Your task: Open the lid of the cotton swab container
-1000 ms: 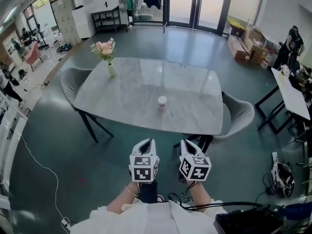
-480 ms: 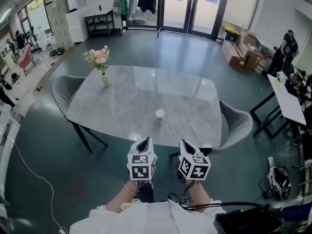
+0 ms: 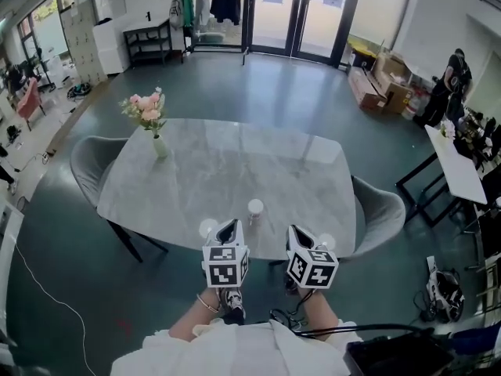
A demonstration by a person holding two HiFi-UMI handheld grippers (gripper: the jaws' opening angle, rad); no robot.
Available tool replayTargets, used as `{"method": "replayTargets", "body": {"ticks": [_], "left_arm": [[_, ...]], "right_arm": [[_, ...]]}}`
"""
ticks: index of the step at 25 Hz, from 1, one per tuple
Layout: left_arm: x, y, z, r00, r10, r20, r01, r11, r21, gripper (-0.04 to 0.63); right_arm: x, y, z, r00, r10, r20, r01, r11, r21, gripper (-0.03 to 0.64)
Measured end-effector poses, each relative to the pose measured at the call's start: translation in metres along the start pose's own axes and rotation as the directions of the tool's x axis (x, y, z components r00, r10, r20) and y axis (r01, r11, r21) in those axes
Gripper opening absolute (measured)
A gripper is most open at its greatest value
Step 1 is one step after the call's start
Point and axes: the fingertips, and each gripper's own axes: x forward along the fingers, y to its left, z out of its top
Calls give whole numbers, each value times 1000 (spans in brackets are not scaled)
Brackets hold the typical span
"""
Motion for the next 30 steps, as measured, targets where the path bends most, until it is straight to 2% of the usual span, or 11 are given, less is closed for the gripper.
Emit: {"method": "replayTargets", "body": {"ticks": [13, 22, 30], "left_arm": [[76, 40, 45, 999, -54, 3, 54, 998, 11, -3], [105, 63, 28, 998, -31, -59, 30, 999, -31, -3], [110, 62, 12, 994, 7, -111, -13, 999, -46, -3]], "right_arm": [[79, -2, 45, 999, -44, 4, 44, 999, -1, 61], [108, -11, 36, 998, -54, -42, 54, 999, 7, 60], [127, -8, 38, 997, 7, -76, -7, 1000, 3, 60]]}}
